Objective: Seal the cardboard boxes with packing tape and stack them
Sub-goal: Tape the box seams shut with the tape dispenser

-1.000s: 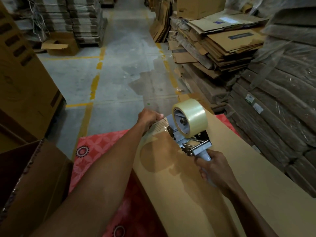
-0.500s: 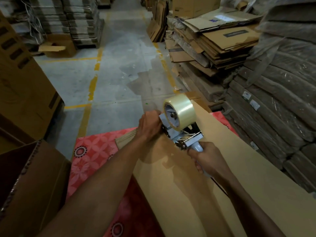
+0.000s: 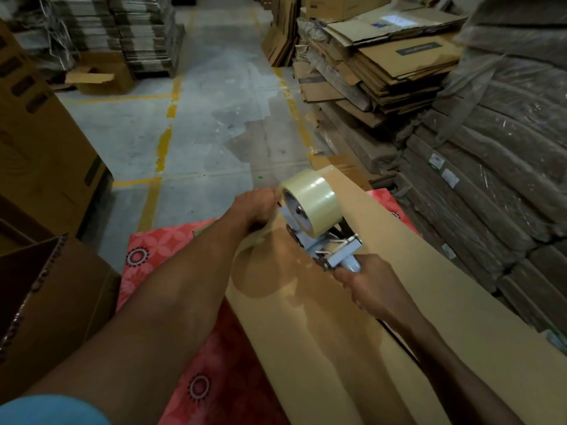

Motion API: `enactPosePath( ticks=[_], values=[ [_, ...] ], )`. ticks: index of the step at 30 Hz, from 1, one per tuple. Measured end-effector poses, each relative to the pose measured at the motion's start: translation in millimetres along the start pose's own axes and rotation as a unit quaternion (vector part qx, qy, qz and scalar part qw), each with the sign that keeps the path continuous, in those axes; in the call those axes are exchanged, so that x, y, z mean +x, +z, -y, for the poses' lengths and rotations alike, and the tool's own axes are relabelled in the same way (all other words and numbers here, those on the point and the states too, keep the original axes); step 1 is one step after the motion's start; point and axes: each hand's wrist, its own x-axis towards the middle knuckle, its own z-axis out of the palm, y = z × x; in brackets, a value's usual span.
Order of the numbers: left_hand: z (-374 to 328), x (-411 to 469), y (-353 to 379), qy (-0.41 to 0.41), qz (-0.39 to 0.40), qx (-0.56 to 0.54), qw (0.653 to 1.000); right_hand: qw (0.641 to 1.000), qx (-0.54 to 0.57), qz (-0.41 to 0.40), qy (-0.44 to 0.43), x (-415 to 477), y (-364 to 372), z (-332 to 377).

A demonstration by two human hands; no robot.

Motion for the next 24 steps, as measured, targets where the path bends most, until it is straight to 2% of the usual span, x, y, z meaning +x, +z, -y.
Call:
enactPosePath(
  ticks=[3,5,7,9,11,14,18,22,24],
  values=[
    [-1,-2,-1,0.019,-0.003,0.005,1.0,0.999,0.016,0.001,0.036,-35,-13,-34],
    [-6,-2,0,-0.009,-0.006,0.037,0.999,0.999,0.017,-0.008,0.048,-46,-14,-47],
    [-24,-7,6,-0.092,-0.06,0.052,0.993,0.999,0.011,-0.016,0.042,-47,-13,-48],
    [-46,-18,17,-0.139,-0.139,-0.022,0.98,0.999,0.017,-0.017,0.034,-45,-11,-45],
    [-64,-31,31,-0.102,-0.157,-0.059,0.981,0.999,0.023,-0.017,0.035,-45,-11,-46],
    [-63,-33,46,-0.069,-0.122,-0.028,0.99,0.999,0.026,-0.013,0.037,-43,-9,-46],
    [-43,-2,43,-0.057,-0.133,0.008,0.989,1.0,0.001,-0.02,-0.001,-25,1,-23],
    [-8,27,37,-0.073,-0.16,0.033,0.984,1.0,-0.002,0.025,-0.007,10,10,8],
    [-10,19,32,-0.065,-0.167,-0.014,0.984,0.998,0.0,0.061,-0.003,24,11,17]
  ],
)
